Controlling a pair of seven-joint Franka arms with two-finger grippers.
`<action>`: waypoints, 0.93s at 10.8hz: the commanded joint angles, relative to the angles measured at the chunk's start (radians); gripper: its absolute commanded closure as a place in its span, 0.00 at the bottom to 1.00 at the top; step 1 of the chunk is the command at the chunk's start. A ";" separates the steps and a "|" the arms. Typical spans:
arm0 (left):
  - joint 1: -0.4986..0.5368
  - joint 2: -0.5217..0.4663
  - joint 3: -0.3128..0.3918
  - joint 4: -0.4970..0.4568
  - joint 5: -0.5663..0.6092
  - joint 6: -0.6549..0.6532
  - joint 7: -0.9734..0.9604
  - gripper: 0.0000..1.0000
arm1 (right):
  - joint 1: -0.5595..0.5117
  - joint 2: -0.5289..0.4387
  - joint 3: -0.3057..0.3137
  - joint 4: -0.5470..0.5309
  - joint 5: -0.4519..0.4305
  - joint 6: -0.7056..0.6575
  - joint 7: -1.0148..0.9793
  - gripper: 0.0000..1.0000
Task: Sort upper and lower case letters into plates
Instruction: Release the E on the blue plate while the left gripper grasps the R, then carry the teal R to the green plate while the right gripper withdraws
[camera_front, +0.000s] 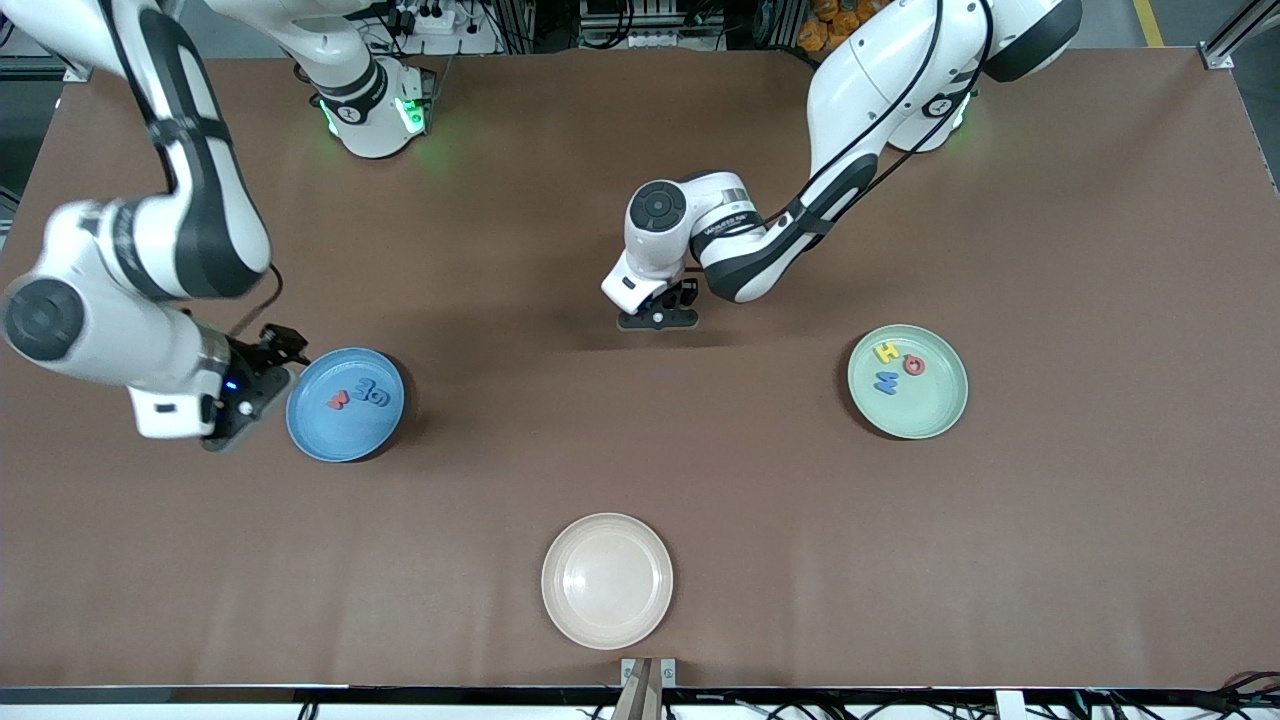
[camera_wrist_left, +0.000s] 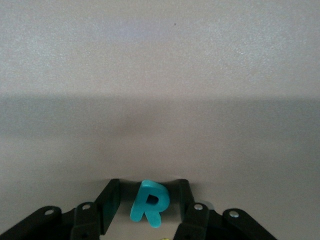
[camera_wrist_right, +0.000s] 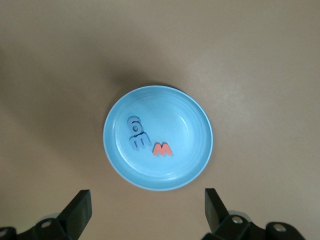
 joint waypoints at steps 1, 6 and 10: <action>-0.008 -0.003 0.009 -0.012 0.006 -0.001 -0.028 0.45 | -0.001 -0.113 -0.001 -0.024 0.014 -0.040 0.087 0.00; -0.006 -0.004 0.008 -0.012 -0.001 -0.001 -0.024 0.64 | -0.051 -0.267 -0.001 0.042 0.019 -0.169 0.177 0.00; -0.003 -0.003 0.008 -0.010 -0.004 -0.003 -0.021 0.77 | -0.045 -0.285 0.003 0.163 0.016 -0.291 0.545 0.00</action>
